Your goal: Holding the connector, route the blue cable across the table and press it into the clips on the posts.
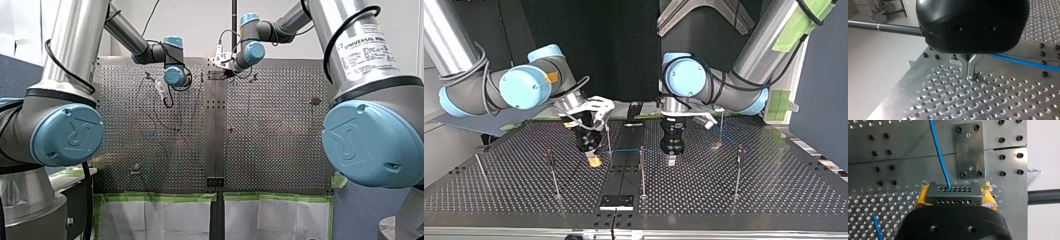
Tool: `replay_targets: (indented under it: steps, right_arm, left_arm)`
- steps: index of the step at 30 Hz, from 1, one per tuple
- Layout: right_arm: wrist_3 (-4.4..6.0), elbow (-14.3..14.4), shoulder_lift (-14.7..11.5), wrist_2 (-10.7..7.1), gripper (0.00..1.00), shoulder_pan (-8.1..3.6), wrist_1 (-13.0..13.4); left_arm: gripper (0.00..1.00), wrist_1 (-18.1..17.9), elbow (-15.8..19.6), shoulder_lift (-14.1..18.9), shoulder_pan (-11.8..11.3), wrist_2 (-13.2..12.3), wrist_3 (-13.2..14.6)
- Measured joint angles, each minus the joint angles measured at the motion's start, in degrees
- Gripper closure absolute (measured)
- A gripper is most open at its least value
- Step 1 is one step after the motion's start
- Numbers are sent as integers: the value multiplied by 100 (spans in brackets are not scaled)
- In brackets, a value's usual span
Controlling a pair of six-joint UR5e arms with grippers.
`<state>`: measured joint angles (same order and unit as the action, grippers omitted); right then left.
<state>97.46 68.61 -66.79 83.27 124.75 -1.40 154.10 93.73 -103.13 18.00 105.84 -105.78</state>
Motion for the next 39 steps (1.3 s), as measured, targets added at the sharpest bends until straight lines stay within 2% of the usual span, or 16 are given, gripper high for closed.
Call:
replay_targets:
  steps: [6,15,22,27,28,29,31,32,34,35,36,37,38,39]
  right_arm:
    - [4,-110,90,-117,100,-95,32]
    - [44,-493,412,-244,100,-260,30]
    - [79,-595,531,-357,100,-447,36]
    - [81,-600,560,-381,100,-527,36]
    - [81,-600,561,-385,100,-539,36]
    - [80,-600,562,-386,100,-546,35]
    - [73,-600,563,-388,100,-555,31]
    - [68,-600,563,-389,100,-555,30]
    - [61,-599,564,-390,100,-553,26]
    - [58,-599,564,-391,100,-551,24]
    - [54,-599,564,-392,100,-547,22]
    - [49,-598,563,-394,100,-540,21]
    - [45,-598,562,-395,100,-534,21]
    - [41,-598,561,-397,100,-528,18]
  left_arm:
    - [100,170,-268,-250,-41,-57,30]
    - [100,370,-753,-588,-207,-96,-36]
    - [100,449,-1134,-664,-291,-114,-30]
    - [100,509,-1230,-665,-308,-120,-28]
    - [93,524,-1235,-665,-307,-120,-26]
    - [93,552,-1238,-666,-304,-120,-27]
    - [65,601,-1240,-667,-296,-118,-30]
    - [65,640,-1241,-667,-292,-116,-33]
    - [45,710,-1241,-667,-283,-113,-32]
    - [45,767,-1242,-666,-277,-108,-29]
    - [30,809,-1242,-666,-273,-98,-27]
    - [20,848,-1241,-666,-270,-83,-25]
    - [20,899,-1241,-666,-265,-57,-22]
    - [4,938,-1242,-666,-262,-35,-20]
